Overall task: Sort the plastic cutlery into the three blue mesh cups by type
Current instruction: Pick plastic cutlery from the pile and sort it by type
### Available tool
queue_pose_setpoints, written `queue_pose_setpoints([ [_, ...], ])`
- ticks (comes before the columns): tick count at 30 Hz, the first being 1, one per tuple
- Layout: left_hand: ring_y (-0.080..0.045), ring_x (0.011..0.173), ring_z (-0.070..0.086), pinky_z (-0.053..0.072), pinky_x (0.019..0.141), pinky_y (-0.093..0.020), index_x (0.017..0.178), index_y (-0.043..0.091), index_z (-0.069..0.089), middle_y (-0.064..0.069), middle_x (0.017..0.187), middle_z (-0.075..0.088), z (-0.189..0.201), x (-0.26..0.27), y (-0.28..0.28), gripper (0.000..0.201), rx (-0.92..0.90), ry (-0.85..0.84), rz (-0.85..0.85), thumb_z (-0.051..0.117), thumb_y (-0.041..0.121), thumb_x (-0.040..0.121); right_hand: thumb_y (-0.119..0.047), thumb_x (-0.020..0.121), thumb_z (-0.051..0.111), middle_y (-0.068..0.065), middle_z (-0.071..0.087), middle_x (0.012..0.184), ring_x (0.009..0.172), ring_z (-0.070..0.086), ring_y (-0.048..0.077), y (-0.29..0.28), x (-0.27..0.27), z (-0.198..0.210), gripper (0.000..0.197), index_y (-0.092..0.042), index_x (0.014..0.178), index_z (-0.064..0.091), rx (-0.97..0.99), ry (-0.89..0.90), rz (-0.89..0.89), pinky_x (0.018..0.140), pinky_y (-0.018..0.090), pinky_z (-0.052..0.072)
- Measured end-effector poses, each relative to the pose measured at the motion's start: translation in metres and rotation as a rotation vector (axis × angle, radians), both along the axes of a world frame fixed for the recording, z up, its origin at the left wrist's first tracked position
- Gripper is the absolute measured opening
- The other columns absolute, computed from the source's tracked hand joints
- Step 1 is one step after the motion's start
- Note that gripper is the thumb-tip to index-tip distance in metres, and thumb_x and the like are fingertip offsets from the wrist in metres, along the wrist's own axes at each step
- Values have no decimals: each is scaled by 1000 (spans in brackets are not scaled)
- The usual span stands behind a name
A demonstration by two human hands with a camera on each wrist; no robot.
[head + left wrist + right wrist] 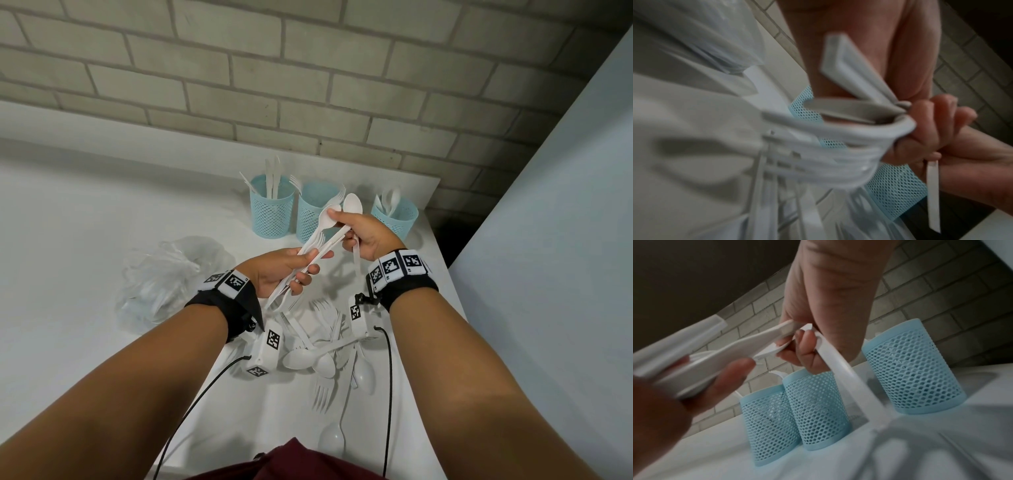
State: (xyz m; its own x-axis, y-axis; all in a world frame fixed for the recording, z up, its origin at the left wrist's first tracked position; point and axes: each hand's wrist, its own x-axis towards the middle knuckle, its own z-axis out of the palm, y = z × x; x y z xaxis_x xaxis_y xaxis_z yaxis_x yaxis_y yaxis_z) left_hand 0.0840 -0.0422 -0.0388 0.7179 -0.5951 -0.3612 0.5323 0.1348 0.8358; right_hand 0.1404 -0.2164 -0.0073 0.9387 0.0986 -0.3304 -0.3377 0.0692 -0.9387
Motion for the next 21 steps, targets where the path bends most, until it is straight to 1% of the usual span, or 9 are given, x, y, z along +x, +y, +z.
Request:
queue_pose_setpoints([
  [3, -1, 44, 34, 30, 40, -9, 112, 18, 56, 7, 61, 45, 0, 2, -2, 25, 20, -24, -10, 38, 28, 99, -20, 93, 58, -1, 51, 62, 49, 36, 7, 0, 1, 2, 13, -10, 84, 56, -6, -36, -101, 34, 14, 28],
  [6, -1, 45, 34, 30, 41, -9, 111, 19, 57, 7, 65, 44, 1, 3, -7, 24, 43, -42, -9, 38, 28, 100, -20, 97, 49, 0, 48, 66, 54, 41, 9, 1, 4, 4, 17, -12, 84, 54, 6, -62, -194, 45, 18, 34],
  [8, -1, 45, 35, 30, 41, -10, 110, 20, 58, 6, 65, 43, 1, 2, -9, 24, 48, -54, -13, 37, 28, 100, -17, 99, 45, 3, 51, 70, 54, 44, 11, -2, 10, 6, 14, -12, 88, 52, 111, -81, -335, 50, 21, 36],
  [11, -1, 45, 36, 31, 41, -10, 109, 19, 58, 7, 63, 45, 2, 4, -9, 24, 31, -54, -5, 37, 27, 100, -14, 101, 36, 11, 60, 78, 52, 55, 13, -13, 17, 11, 15, -9, 113, 43, 341, -138, -533, 52, 24, 46],
  [13, -1, 45, 37, 33, 41, -10, 109, 18, 58, 6, 66, 45, 3, 6, -10, 23, 21, -58, 30, 38, 26, 100, -17, 103, 30, 15, 62, 84, 62, 64, 19, -23, 20, 15, 20, -9, 119, 37, 481, -194, -591, 62, 31, 54],
  [15, -1, 45, 40, 35, 42, -10, 109, 14, 57, 4, 70, 45, 5, 8, -13, 23, 2, -61, 78, 38, 23, 100, -19, 103, 27, 15, 62, 85, 67, 67, 21, -31, 20, 20, 21, -9, 120, 37, 546, -271, -625, 63, 36, 57],
  [16, -1, 46, 42, 37, 42, -10, 108, 12, 56, 4, 71, 45, 5, 9, -14, 22, -12, -61, 100, 39, 22, 100, -20, 103, 28, 12, 61, 80, 60, 64, 19, -35, 19, 23, 18, -11, 114, 39, 547, -312, -653, 59, 33, 56],
  [18, -1, 48, 45, 40, 44, -11, 108, 9, 56, 3, 74, 47, 6, 12, -17, 21, -43, -60, 138, 40, 20, 99, -23, 102, 32, 4, 50, 66, 46, 49, 12, -42, 22, 27, 12, -14, 102, 40, 510, -384, -742, 50, 25, 49],
  [21, -2, 52, 49, 43, 47, -12, 108, 8, 56, 1, 76, 50, 9, 17, -22, 20, -85, -51, 176, 42, 17, 98, -36, 96, 49, -2, 35, 56, 43, 32, 9, -53, 29, 37, 24, -13, 103, 44, 480, -431, -839, 46, 23, 40],
])
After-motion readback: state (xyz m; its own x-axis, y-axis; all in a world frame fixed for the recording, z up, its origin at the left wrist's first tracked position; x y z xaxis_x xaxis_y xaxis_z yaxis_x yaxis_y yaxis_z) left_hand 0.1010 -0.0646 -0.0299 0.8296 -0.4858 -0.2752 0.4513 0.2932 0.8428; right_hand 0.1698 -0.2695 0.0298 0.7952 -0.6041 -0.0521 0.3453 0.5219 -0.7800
